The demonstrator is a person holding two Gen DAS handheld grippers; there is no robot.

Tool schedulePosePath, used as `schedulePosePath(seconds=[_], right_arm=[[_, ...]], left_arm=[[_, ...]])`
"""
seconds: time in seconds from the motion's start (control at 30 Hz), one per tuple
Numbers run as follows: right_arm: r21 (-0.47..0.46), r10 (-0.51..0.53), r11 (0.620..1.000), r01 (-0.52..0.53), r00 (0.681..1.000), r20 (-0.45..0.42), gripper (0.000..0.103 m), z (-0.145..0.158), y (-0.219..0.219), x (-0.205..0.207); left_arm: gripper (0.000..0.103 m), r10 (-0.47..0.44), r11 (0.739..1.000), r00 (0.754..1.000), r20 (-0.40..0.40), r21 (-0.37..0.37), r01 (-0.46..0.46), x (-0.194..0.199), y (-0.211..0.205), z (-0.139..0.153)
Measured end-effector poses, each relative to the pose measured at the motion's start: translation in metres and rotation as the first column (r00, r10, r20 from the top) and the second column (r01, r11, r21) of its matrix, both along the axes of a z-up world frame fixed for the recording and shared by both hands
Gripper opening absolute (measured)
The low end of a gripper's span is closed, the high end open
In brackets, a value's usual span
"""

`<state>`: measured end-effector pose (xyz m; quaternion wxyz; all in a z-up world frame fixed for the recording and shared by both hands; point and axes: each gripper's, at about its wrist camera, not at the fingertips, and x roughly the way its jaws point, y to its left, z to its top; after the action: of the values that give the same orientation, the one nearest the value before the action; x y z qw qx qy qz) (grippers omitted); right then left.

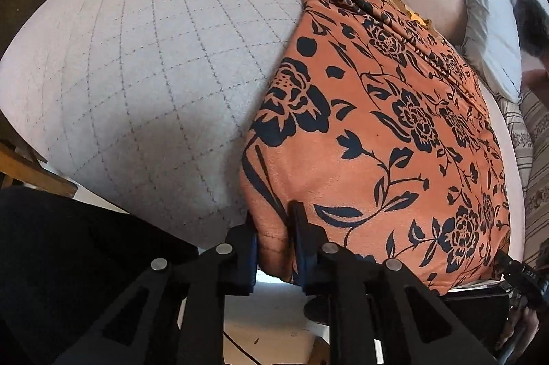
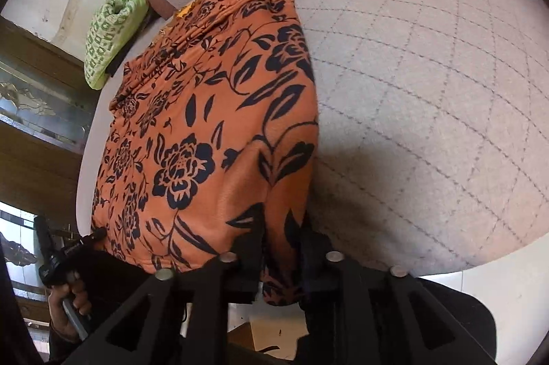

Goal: Fold small clothes
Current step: 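Grasp the blouse hem with both tools, then lift the hem and fold it up toward the collar with both tools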

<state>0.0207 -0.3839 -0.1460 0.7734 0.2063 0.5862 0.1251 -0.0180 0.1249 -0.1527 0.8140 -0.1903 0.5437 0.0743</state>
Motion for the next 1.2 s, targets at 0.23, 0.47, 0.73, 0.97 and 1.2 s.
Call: schedulePosePath(seconds=[0.23,0.47,0.73,0.97,1.2], right_arm=[[0.267,-0.01,0.964,0.011,1.0,-0.004,0.011,0.0,-0.01,-0.001],[0.548,-0.101,0.836,0.031,0.99,0.097,0.011,0.043,-0.023,0.024],[0.658,-0.161,0.753,-0.033,0.959,0.233,0.011,0.098,-0.016,0.13],[0.627,-0.234,0.777,0.061,0.952,0.197,0.015,0.081,-0.002,0.3],[0.397,-0.314,0.874,0.281,0.949,0.019,0.071,-0.012,0.017,0.372]], left_arm=[[0.01,-0.009,0.998,0.998,0.063,-0.065,0.013,0.003,0.007,0.021],[0.01,-0.044,0.993,0.961,0.274,-0.09,0.071,0.034,0.017,0.107],[0.01,-0.085,0.993,0.918,0.387,-0.044,0.111,0.159,0.03,0.173],[0.014,-0.099,0.995,0.951,0.292,0.0,0.103,0.329,0.034,0.128],[0.065,-0.003,0.996,0.98,0.201,0.086,-0.014,0.386,0.057,0.055]])
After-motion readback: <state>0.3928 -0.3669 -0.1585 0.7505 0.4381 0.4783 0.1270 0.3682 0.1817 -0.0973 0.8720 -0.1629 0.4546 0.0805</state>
